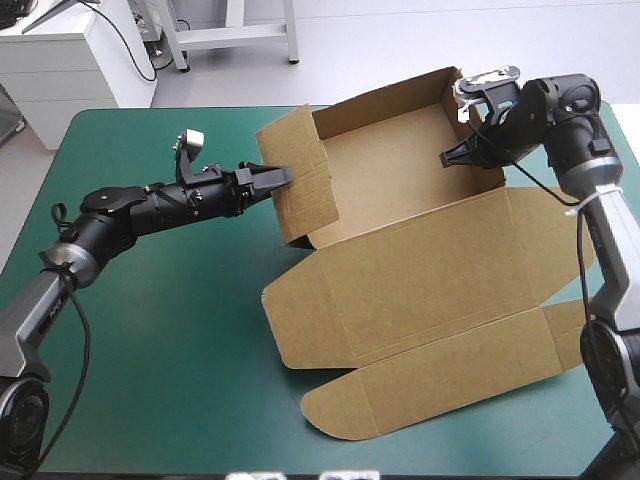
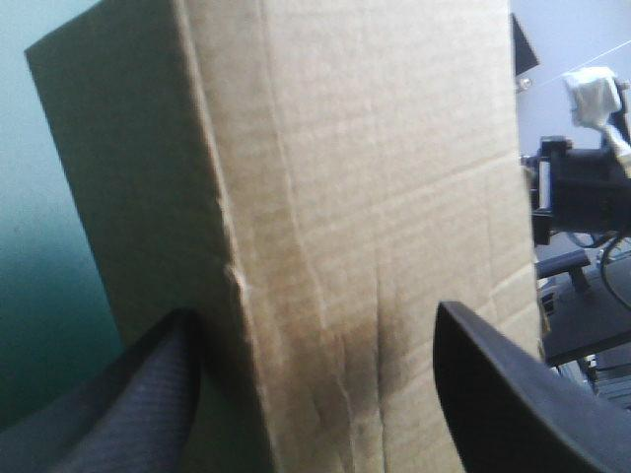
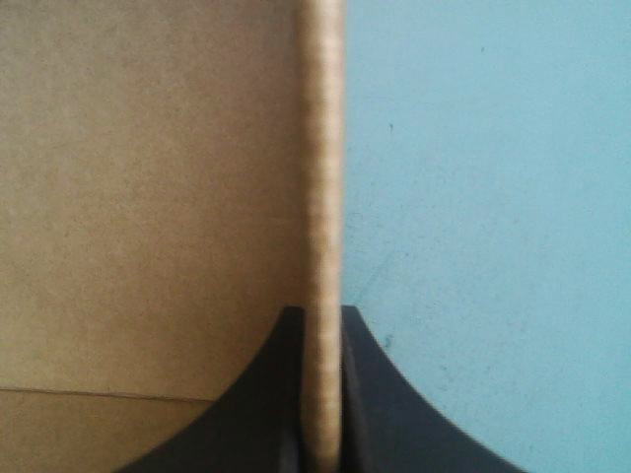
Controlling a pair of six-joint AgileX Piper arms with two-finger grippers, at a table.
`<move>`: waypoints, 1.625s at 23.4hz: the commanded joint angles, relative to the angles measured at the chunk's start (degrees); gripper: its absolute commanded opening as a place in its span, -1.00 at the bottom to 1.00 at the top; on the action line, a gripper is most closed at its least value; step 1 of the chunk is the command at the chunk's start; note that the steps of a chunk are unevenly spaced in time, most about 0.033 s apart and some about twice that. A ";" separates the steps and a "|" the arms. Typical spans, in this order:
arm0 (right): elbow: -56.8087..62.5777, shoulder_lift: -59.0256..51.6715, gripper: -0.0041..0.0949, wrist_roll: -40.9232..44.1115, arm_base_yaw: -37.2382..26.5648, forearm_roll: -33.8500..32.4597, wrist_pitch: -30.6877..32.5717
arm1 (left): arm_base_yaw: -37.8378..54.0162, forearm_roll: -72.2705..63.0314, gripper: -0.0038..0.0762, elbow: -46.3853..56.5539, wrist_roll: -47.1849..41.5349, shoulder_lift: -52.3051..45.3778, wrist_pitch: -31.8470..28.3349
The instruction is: Fold the box
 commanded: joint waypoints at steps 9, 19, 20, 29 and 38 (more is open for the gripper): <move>-2.30 -3.66 -0.95 6.27 8.20 -12.39 -4.79 | -0.45 8.60 0.28 -1.40 -11.41 -5.11 -3.52; -10.37 -3.66 -0.95 7.51 10.90 -12.55 -4.13 | -13.18 29.69 0.28 -1.40 -32.98 -9.41 -22.72; -10.71 -3.66 -0.95 7.51 10.90 -12.66 -3.50 | -14.23 29.83 0.28 -1.40 -33.50 -9.41 -24.16; -10.99 -3.66 -0.95 7.24 11.91 -13.27 -2.04 | -18.44 33.08 0.28 -1.40 -38.04 -6.88 -31.06; -10.99 -3.66 -0.95 7.24 15.08 -19.67 -0.07 | -18.44 40.73 0.28 -1.29 -43.69 -4.74 -29.52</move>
